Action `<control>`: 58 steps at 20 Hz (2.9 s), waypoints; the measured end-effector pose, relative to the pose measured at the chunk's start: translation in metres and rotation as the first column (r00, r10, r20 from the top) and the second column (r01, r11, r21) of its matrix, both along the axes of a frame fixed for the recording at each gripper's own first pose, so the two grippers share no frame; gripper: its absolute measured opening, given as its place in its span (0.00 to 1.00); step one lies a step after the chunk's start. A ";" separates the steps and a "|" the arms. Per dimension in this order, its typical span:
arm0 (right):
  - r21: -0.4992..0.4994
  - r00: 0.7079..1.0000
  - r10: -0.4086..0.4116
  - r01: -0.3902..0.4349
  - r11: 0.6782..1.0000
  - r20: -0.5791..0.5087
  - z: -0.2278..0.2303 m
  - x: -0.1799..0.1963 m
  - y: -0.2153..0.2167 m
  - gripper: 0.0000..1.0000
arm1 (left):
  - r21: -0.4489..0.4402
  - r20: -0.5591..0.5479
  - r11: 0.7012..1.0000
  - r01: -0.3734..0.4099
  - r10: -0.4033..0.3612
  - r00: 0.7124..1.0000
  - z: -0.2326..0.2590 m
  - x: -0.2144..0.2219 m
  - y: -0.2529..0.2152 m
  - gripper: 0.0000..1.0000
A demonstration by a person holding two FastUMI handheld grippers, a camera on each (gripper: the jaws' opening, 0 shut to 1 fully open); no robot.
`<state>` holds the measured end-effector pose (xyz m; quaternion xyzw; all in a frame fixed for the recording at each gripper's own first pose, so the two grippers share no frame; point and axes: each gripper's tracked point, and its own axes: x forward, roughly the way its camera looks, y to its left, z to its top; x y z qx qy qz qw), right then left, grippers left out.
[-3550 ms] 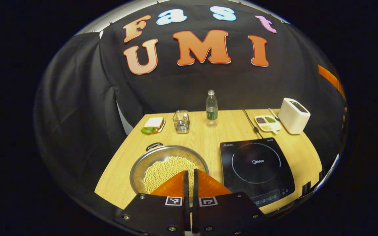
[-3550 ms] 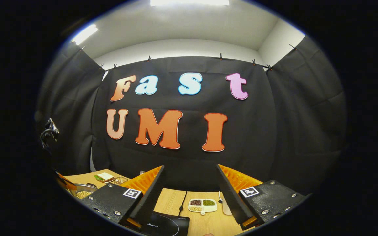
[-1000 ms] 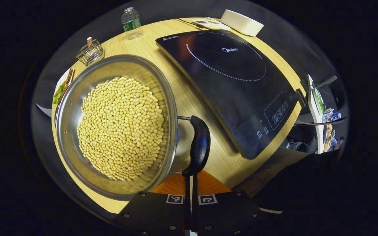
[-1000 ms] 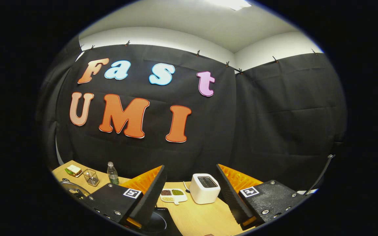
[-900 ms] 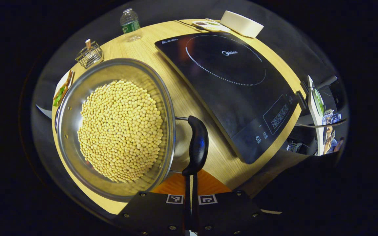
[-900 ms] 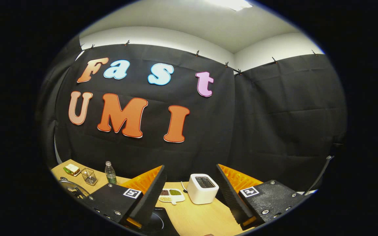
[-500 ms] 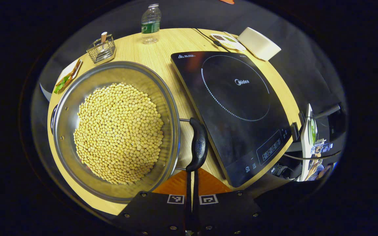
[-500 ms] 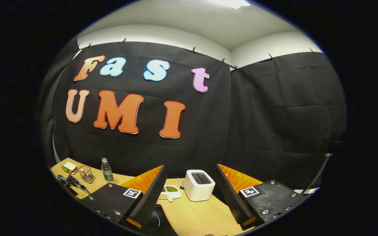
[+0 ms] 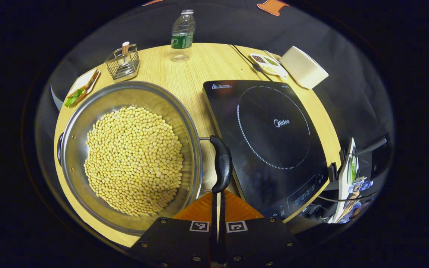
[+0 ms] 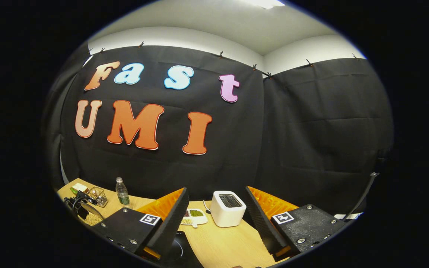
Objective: First push the handle of the pot to place it horizontally, then grasp the pot with both hands and set it on the induction cooktop.
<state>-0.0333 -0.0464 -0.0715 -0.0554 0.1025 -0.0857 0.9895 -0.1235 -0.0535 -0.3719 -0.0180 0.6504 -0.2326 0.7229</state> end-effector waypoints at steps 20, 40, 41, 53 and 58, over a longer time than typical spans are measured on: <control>0.026 0.975 0.148 -0.145 0.989 -0.165 -0.048 -0.007 0.067 0.94 | -0.065 0.091 0.994 -0.090 0.096 0.991 0.018 0.053 0.016 0.02; 0.282 0.696 0.460 -0.364 0.888 -0.552 -0.181 -0.032 0.275 0.94 | 0.085 0.305 0.939 -0.334 0.295 0.905 0.036 0.081 0.271 0.80; 0.295 0.668 0.474 -0.372 0.880 -0.574 -0.190 -0.037 0.291 0.94 | 0.077 0.319 0.937 -0.342 0.301 0.898 0.036 0.085 0.277 0.79; 0.327 0.462 0.424 -0.278 0.903 -0.779 -0.293 -0.073 0.349 0.92 | 0.047 0.379 0.932 -0.358 0.315 0.870 0.023 0.116 0.303 0.86; 0.345 0.428 0.418 -0.239 0.908 -0.802 -0.310 -0.072 0.356 0.84 | 0.066 0.372 0.935 -0.349 0.302 0.878 0.010 0.122 0.302 0.87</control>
